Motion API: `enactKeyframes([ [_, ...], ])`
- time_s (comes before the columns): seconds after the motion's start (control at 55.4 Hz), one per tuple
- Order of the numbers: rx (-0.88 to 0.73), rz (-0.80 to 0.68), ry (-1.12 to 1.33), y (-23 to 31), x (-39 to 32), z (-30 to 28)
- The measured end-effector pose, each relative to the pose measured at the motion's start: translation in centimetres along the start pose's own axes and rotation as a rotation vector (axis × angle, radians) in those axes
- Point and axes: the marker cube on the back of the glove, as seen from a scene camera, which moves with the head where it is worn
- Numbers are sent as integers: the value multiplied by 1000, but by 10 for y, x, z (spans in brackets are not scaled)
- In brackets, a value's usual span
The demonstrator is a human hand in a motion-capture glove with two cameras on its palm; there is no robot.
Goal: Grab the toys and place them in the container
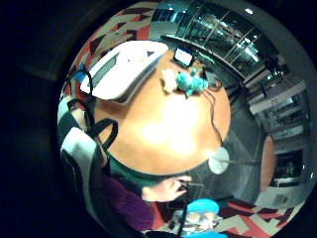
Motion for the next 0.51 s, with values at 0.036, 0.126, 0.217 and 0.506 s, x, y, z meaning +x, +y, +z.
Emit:
enactKeyframes([
  [0.036,63,9,-33,-11,-9,-3],
  [0.126,158,4,-165,-49,-35,-5],
  [0.217,155,36,-141,-109,-27,15],
  [0.506,-459,-46,-72,-185,-132,176],
])
